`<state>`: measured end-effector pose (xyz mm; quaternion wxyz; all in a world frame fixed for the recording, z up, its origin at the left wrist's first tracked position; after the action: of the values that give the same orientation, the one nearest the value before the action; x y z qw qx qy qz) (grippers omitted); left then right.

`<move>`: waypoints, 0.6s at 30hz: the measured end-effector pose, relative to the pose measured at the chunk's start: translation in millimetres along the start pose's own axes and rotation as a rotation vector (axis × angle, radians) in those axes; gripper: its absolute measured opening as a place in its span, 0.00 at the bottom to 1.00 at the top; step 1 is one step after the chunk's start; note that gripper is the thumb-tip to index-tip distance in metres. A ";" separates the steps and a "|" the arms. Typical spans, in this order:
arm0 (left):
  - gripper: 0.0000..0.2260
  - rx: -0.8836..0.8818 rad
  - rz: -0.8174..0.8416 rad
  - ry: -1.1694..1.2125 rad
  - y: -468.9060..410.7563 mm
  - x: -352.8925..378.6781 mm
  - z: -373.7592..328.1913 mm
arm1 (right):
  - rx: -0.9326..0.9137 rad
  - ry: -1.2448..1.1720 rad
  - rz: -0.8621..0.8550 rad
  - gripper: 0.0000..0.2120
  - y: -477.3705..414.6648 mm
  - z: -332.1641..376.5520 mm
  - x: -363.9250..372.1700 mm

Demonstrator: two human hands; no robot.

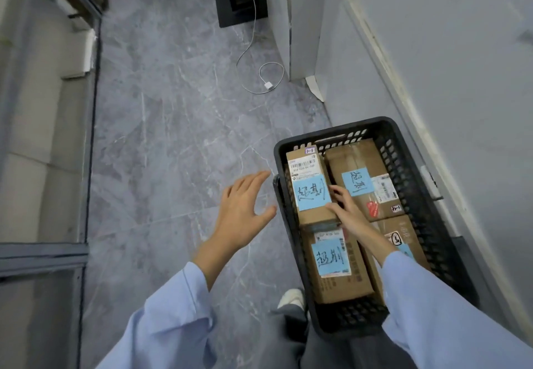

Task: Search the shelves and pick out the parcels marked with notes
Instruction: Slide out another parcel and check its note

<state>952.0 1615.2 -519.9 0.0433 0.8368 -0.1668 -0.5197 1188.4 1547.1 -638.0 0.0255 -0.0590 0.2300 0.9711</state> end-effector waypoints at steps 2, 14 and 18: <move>0.29 -0.008 -0.006 0.007 -2.8 6.1 0.0 | -0.007 0.005 0.009 0.20 -11.6 -6.7 -0.8; 0.28 -0.066 -0.028 0.016 3.9 -0.5 -16.0 | -0.121 0.121 -0.005 0.24 -26.6 17.2 -3.7; 0.27 -0.091 -0.047 0.026 9.8 -17.3 -33.0 | -0.173 0.239 -0.010 0.25 -10.1 49.4 -13.6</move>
<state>971.8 1608.2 -487.6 0.0711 0.8443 -0.1229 -0.5167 1197.6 1578.1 -596.9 -0.0026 -0.1774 0.1465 0.9732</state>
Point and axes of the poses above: each hand's wrist, its own y-axis away from the middle knuckle, its own x-axis out of the palm, z = x × y, the point moved 5 cm from there along -y, towards the middle knuckle, and after that the axes turned 13 degrees about -x, right-handed, at the moved point
